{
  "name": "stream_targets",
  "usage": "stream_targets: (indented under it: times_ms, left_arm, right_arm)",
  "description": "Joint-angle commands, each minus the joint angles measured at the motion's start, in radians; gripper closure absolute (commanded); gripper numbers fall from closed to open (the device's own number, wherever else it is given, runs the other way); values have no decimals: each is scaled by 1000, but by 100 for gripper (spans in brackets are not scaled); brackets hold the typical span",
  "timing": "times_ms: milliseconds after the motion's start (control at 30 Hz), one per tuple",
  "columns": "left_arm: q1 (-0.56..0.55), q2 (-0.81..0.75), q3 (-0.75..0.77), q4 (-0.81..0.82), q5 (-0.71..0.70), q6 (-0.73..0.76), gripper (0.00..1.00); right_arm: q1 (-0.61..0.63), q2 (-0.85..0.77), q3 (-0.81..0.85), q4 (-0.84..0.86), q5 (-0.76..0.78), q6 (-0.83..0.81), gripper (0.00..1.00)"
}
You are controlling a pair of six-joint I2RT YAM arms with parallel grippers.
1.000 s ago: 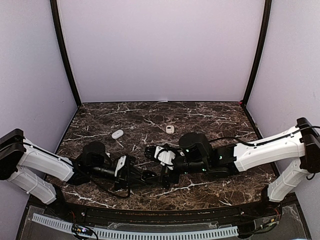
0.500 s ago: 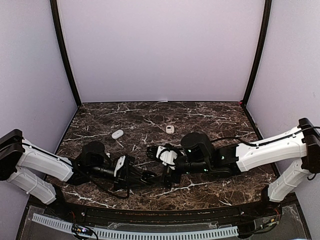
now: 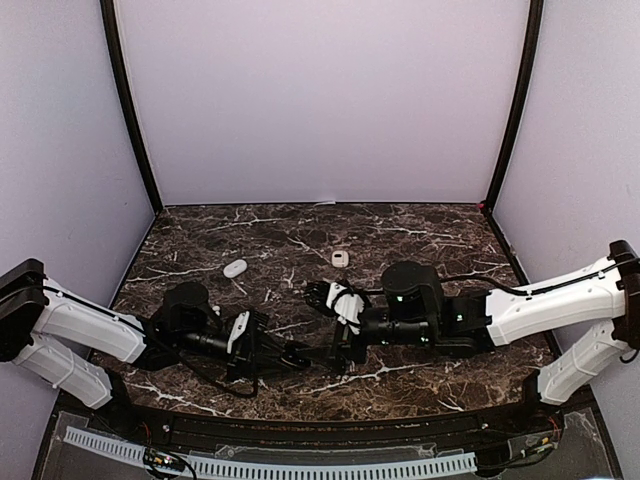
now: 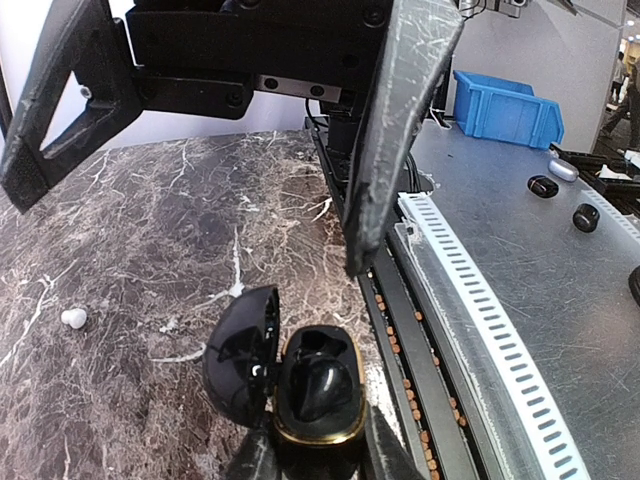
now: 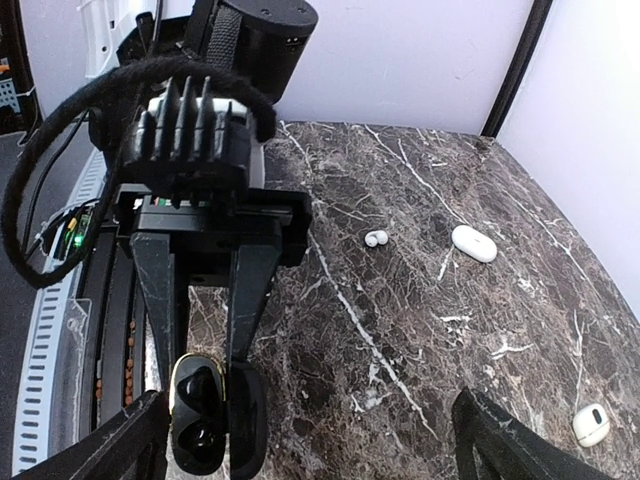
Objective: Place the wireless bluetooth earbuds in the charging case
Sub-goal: Adjust the left earbud in the left side groove of the charging case.
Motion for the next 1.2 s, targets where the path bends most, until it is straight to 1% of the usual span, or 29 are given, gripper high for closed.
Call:
stream_targets:
  times_ms: [0,167,400,600,667,800,933,1067,1167]
  left_arm:
    - [-2,-29,-11,38,12,14,83]
    - [-2,-32,-13,41,13,14,83]
    - [-2,-33,-14,43,12,12,83]
    - [-2,-31,-14,46,-1,9,83]
    - [-2,-31,-15,49,-31,4,83]
    - [0,-35,-14,43,-162,-23,83]
    - [24,-43,-18,48,-260,-64,83]
    - [66,-67,-39,70,-339,-113,83]
    - [105,-95,-67,99,-399,-155,83]
  right_arm:
    - [-4,35,19,87,37,43,2]
    - [-3,84,55,63,61,51,3]
    - [1,106,63,40,71,36,3]
    - [5,73,43,60,98,38,3]
    - [5,48,40,69,100,41,3]
    - [3,-14,18,105,85,46,2]
    - [-21,-61,-19,152,60,80,1]
    - [-68,-63,-47,184,46,156,0]
    - [-95,-36,-40,177,68,216,3]
